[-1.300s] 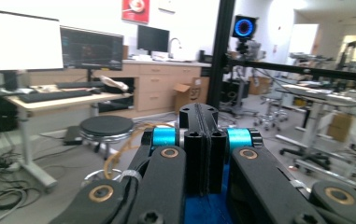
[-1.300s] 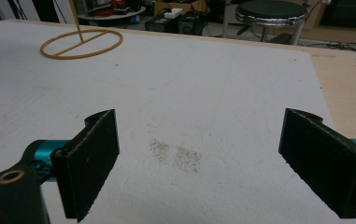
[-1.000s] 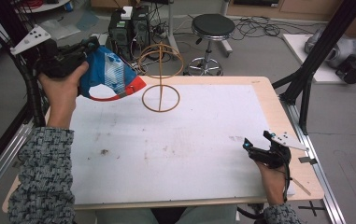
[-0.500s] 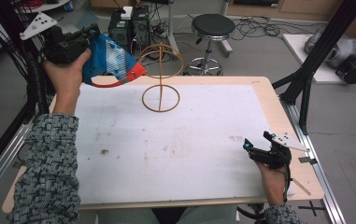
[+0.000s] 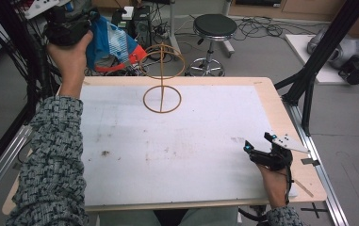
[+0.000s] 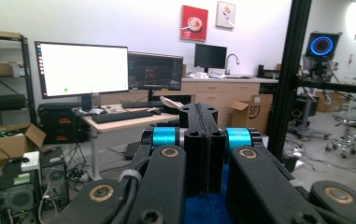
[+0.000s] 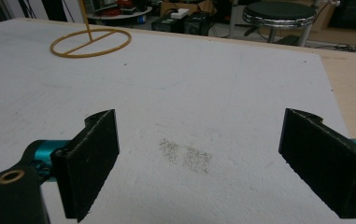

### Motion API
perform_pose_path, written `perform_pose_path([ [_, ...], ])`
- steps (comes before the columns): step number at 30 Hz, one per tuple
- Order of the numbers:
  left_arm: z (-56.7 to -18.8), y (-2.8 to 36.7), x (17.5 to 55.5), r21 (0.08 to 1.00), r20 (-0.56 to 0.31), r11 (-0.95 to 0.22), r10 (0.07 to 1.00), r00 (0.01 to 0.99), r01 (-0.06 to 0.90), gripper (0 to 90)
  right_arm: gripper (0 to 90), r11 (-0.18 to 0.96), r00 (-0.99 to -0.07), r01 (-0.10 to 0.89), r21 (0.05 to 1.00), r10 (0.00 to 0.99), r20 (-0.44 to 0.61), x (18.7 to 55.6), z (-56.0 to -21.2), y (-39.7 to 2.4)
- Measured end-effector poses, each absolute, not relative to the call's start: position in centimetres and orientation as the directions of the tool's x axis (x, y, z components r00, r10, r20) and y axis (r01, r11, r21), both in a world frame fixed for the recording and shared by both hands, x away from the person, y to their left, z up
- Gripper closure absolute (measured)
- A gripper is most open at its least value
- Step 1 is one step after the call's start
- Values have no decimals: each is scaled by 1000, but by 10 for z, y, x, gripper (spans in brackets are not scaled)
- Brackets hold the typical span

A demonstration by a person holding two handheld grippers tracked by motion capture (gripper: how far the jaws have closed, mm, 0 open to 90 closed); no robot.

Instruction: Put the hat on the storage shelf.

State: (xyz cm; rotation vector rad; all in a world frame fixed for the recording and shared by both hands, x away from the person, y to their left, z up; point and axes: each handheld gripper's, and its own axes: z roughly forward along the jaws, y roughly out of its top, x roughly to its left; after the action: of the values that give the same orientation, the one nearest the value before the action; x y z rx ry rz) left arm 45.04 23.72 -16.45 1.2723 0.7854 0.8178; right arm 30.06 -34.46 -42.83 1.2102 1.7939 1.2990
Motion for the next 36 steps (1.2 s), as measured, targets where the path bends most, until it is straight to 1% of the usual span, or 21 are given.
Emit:
perform_pose_path([
  [8, -148, 235, 465, 990, -45, 102, 886, 462, -100, 894, 113, 95, -397, 321, 942, 917, 43, 300, -428, -346],
  [14, -143, 232, 478, 991, -44, 98, 892, 450, -96, 894, 113, 98, -396, 320, 942, 917, 39, 299, -428, -345],
  [25, -145, 224, 495, 991, -56, 103, 898, 435, -84, 894, 113, 106, -399, 318, 942, 917, 31, 299, -428, -346],
  [36, -144, 204, 512, 990, -61, 108, 907, 418, -90, 894, 113, 118, -404, 316, 941, 914, 21, 299, -428, -346],
])
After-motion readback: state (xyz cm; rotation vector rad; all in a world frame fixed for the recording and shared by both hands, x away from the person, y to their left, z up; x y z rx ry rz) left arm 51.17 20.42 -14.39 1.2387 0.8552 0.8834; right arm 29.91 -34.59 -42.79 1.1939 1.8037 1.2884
